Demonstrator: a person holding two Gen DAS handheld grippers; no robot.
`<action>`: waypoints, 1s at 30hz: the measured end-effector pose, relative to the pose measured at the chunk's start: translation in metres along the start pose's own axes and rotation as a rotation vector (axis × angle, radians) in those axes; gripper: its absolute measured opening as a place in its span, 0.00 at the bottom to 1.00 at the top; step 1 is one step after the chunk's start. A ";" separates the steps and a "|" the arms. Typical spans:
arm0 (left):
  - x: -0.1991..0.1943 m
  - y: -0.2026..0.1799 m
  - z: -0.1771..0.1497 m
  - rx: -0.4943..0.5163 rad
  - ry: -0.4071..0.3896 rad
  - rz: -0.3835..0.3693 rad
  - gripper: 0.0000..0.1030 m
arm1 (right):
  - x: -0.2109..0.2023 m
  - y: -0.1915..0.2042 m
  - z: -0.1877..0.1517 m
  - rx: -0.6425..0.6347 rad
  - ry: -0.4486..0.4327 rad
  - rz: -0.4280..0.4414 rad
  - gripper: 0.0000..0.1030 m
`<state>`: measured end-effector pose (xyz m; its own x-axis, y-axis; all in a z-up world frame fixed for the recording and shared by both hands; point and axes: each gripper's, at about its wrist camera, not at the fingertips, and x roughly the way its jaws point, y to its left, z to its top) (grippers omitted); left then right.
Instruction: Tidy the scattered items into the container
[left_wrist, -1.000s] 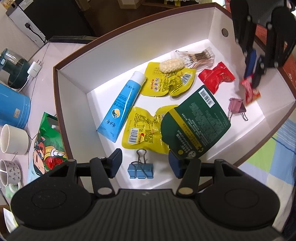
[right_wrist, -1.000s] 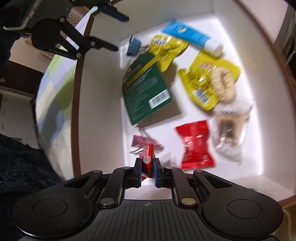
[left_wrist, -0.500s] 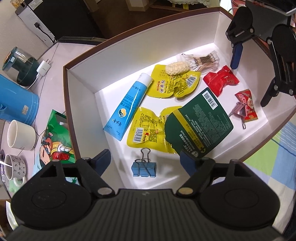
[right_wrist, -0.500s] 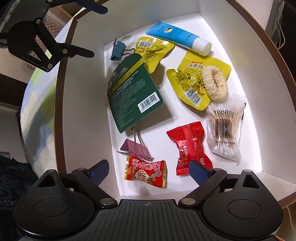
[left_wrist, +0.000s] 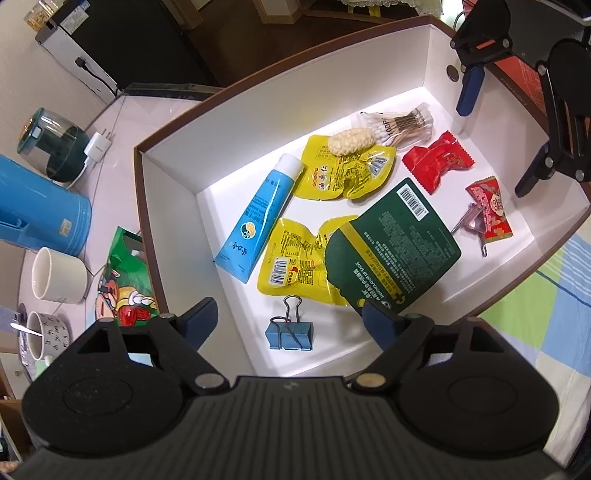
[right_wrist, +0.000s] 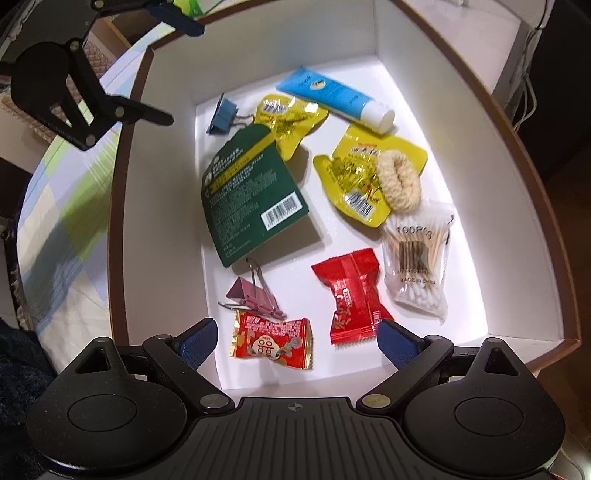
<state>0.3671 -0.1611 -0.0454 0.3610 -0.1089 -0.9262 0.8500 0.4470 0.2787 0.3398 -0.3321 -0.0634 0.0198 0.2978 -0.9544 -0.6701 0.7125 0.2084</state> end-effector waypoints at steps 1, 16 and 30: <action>-0.002 -0.001 0.000 0.002 -0.002 0.005 0.81 | -0.002 0.001 0.000 0.004 -0.010 -0.006 0.93; -0.034 -0.028 0.002 0.030 -0.032 0.078 0.85 | -0.046 0.028 -0.011 -0.056 -0.132 -0.146 0.93; -0.061 -0.056 -0.002 0.024 -0.054 0.119 0.87 | -0.062 0.054 -0.034 -0.067 -0.178 -0.172 0.93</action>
<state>0.2970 -0.1773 -0.0053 0.4791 -0.1043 -0.8716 0.8088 0.4383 0.3921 0.2773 -0.3333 -0.0003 0.2644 0.2870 -0.9207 -0.6932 0.7203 0.0254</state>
